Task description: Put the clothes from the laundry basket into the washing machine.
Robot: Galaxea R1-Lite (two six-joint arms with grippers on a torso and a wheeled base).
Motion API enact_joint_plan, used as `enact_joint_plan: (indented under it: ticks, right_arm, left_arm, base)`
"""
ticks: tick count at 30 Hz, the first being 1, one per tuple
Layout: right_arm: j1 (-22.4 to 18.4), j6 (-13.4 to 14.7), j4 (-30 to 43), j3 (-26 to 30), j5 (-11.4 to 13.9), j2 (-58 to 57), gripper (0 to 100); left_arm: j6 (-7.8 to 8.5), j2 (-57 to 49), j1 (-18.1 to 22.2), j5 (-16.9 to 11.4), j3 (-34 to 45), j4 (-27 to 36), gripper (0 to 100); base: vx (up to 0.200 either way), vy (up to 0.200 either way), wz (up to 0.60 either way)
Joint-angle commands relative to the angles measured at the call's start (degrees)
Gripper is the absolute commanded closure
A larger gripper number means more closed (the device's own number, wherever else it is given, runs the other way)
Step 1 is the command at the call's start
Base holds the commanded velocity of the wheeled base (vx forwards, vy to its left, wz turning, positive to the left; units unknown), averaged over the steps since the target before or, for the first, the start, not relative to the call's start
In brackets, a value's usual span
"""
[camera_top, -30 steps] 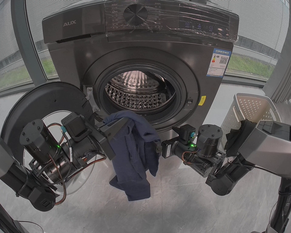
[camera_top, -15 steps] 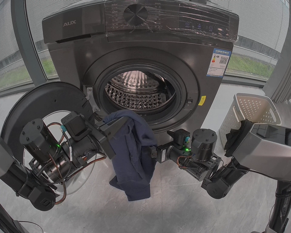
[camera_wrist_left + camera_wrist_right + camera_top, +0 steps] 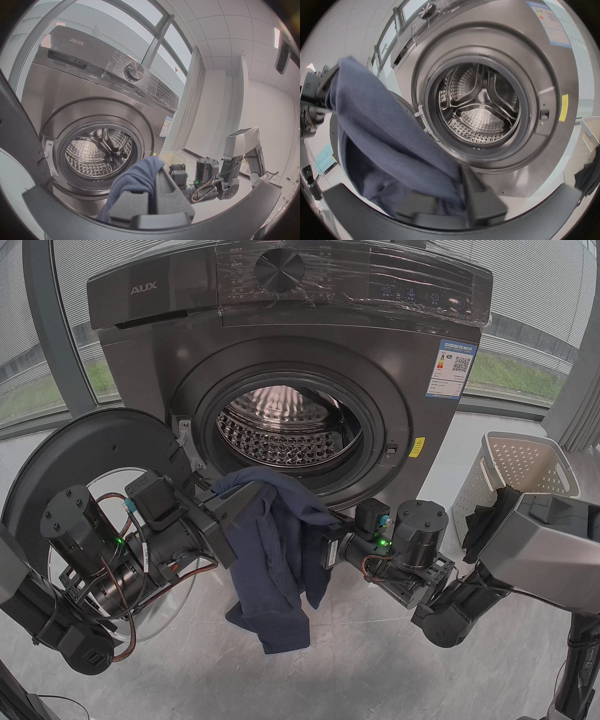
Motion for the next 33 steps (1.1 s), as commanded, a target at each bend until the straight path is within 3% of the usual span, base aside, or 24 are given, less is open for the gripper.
enact_joint_plan:
  ticks: [1, 10, 18, 19, 22, 29, 33]
  right_arm:
    - [-0.7, 0.0, 0.0, 0.6, 0.3, -6.1, 100]
    - [-0.6, 0.1, -2.3, 9.7, 0.5, -14.5, 100]
    - [-0.9, -0.2, -3.9, 12.4, 3.4, -20.2, 100]
    - [-0.8, -0.2, -4.0, 13.0, 3.4, -20.7, 100]
    - [-0.5, 0.2, -4.9, 16.1, 4.0, -22.6, 100]
    - [-0.3, 1.4, -12.0, 20.5, 4.5, -23.4, 100]
    - [0.0, 1.9, -12.4, 20.6, 4.5, -24.5, 100]
  left_arm:
    - [-0.15, 0.3, 0.4, -0.1, 0.5, -0.2, 100]
    - [-0.85, 0.5, 0.5, 0.0, 0.6, -0.1, 100]
    - [-0.32, 0.5, -1.7, -0.1, 3.0, -0.2, 100]
    - [-0.41, 0.5, -1.8, -0.2, 3.0, -0.1, 0]
    - [-1.2, 0.5, -2.6, -0.2, 2.6, -0.1, 0]
    - [-1.03, 5.6, -5.2, 0.1, 3.7, -0.1, 0]
    - [-0.59, 10.4, -5.6, 0.0, 3.5, -0.1, 0]
  base:
    - [0.0, 0.0, 0.0]
    - [0.0, 0.0, 0.0]
    - [0.0, 0.0, 0.0]
    - [0.0, 0.0, 0.0]
    - [0.0, 0.0, 0.0]
    - [0.0, 0.0, 0.0]
    - [0.0, 0.0, 0.0]
